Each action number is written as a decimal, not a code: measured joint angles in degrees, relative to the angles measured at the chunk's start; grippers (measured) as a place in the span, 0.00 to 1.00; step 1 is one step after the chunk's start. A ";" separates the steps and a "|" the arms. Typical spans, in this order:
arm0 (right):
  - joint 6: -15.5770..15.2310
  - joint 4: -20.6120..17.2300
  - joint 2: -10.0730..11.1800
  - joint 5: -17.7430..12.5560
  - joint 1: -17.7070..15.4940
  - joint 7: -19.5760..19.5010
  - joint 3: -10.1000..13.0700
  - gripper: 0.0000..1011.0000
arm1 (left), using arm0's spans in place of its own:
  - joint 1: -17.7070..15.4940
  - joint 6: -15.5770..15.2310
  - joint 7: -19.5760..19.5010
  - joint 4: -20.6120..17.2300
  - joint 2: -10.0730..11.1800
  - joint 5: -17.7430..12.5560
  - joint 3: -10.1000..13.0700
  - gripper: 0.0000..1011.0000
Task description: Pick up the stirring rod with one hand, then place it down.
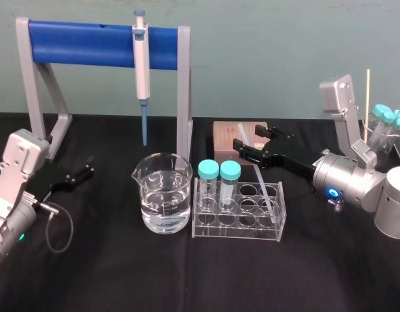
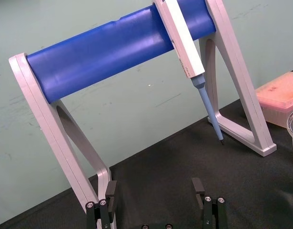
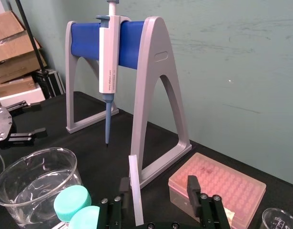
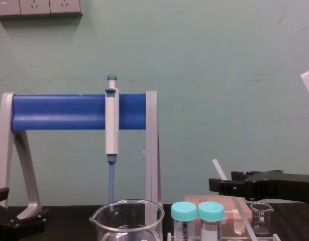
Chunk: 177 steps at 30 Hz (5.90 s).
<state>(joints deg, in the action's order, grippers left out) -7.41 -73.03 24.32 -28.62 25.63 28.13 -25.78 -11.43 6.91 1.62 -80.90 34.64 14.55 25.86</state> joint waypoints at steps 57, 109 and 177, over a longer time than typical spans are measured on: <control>17.22 -6.19 -2.32 3.09 -5.30 -0.69 6.34 0.07 | 0.00 0.00 0.00 0.00 0.00 0.00 0.00 0.99; 17.91 -11.98 -2.73 1.56 -6.76 -0.35 10.28 0.07 | 0.00 0.00 0.00 0.00 0.00 0.00 0.00 0.99; 17.58 -10.54 -3.01 0.83 -5.65 0.43 9.06 0.07 | 0.00 0.00 0.00 0.00 0.00 0.00 0.00 0.99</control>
<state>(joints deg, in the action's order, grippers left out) 10.18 -83.57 21.31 -27.79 19.98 28.56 -16.72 -11.43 6.91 1.62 -80.90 34.65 14.55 25.86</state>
